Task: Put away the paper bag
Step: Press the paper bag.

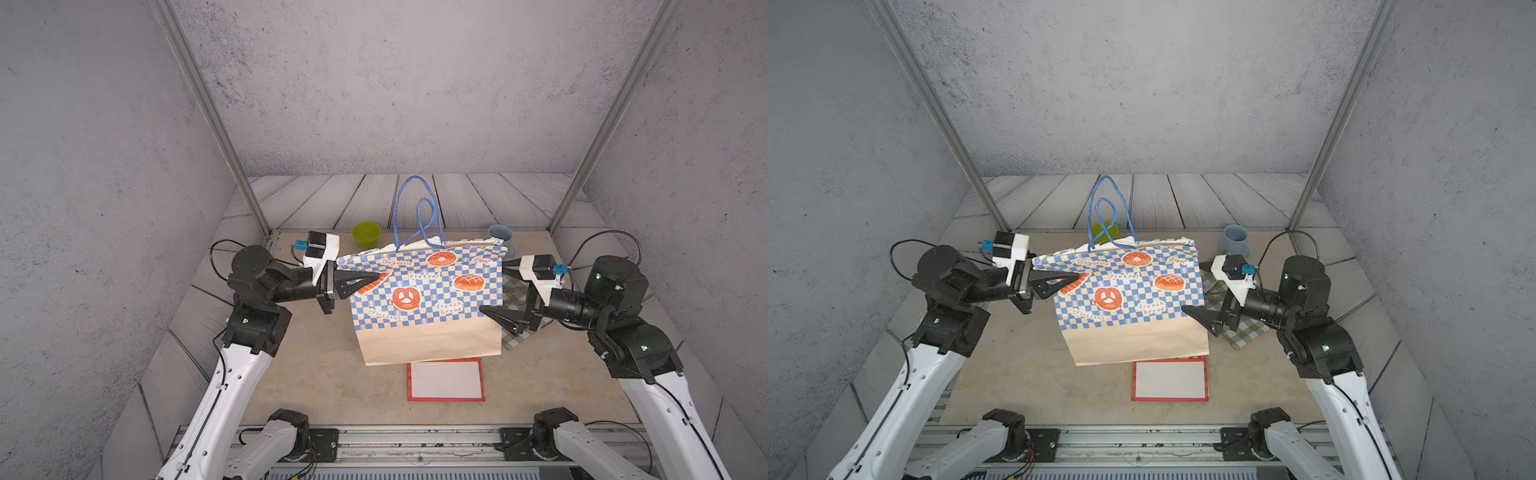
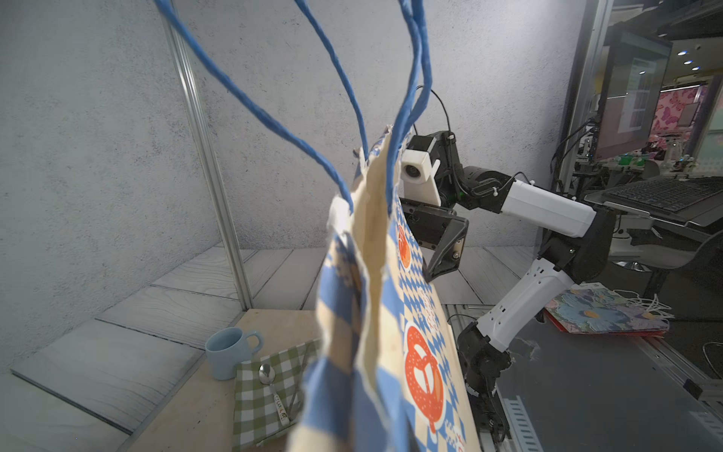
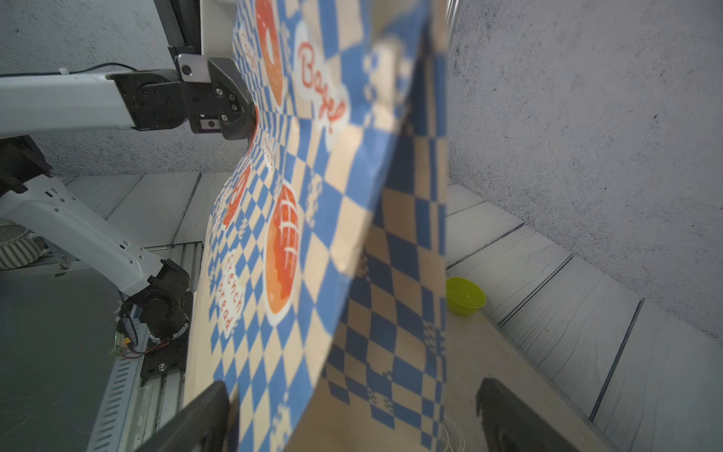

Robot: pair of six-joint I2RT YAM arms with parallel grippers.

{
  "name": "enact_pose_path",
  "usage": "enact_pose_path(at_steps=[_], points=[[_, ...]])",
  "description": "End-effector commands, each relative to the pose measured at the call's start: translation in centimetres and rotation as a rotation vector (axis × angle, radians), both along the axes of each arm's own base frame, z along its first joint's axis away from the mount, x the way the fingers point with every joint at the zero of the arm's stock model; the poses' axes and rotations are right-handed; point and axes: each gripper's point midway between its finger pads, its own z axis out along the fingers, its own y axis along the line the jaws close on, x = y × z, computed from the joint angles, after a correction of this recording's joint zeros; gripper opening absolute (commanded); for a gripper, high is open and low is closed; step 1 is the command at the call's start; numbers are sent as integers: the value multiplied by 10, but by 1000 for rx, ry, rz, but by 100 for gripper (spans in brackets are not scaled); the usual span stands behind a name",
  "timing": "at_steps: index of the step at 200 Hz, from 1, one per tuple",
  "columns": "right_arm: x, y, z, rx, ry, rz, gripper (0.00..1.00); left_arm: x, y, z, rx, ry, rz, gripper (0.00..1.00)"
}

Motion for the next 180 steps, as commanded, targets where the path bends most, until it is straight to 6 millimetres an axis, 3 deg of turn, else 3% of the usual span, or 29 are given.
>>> enact_pose_path(at_steps=[1,28,67,95,128,180], points=[[-5,8,7,35,5,86,100,-21,-2,11,9,-46,-80,0],[-42,20,25,135,107,356,96,-28,-4,19,7,-64,-110,0],[-50,17,23,124,87,337,90,-29,-6,24,4,-77,-129,0],[-59,15,18,113,112,352,75,-24,-8,28,-5,-86,-115,0],[-52,14,-1,70,161,296,50,-17,-9,28,-11,-86,-95,0],[-46,14,-2,69,168,282,34,-9,-11,25,-9,-84,-67,0]])
